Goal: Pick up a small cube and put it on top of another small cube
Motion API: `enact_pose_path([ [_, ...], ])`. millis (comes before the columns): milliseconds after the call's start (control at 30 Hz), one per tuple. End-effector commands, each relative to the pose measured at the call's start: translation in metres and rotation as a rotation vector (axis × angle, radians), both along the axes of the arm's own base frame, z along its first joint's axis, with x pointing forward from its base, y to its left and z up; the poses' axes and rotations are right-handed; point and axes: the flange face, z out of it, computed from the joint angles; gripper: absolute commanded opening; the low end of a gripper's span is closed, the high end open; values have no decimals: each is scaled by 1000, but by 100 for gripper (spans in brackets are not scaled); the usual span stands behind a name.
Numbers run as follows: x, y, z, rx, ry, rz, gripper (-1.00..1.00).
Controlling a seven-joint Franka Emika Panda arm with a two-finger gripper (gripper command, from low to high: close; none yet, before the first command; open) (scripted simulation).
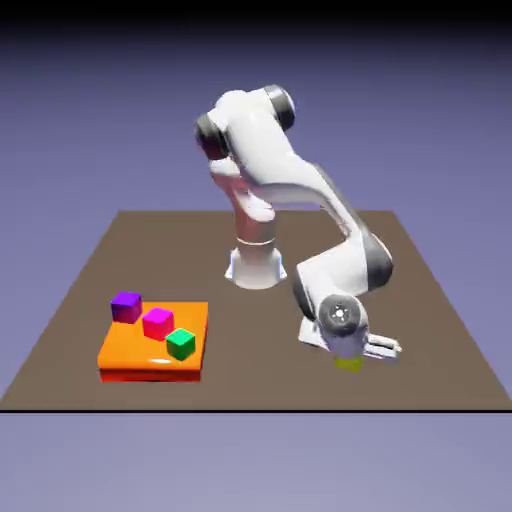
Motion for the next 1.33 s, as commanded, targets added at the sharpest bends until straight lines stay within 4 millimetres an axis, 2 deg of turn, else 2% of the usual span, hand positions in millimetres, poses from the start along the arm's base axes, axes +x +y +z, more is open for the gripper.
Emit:
enact_pose_path([
  [0,5,-10,11,-24,-32,15,-100],
  [200,-5,-71,7,-99,-62,244,-100],
  [367,-17,-125,16,-136,-48,430,-100],
  [667,-49,-219,49,-135,35,731,-100],
  [967,-97,-302,85,-27,155,989,-100],
  [1000,-109,-304,66,17,216,1025,-100],
  [1033,-109,-304,66,17,216,1025,-100],
  [1167,-137,-327,11,17,216,1025,-100],
  [1200,-137,-327,11,17,216,1025,100],
  [1233,-137,-327,11,17,216,1025,100],
  [1300,-121,-316,38,16,217,1025,100],
])
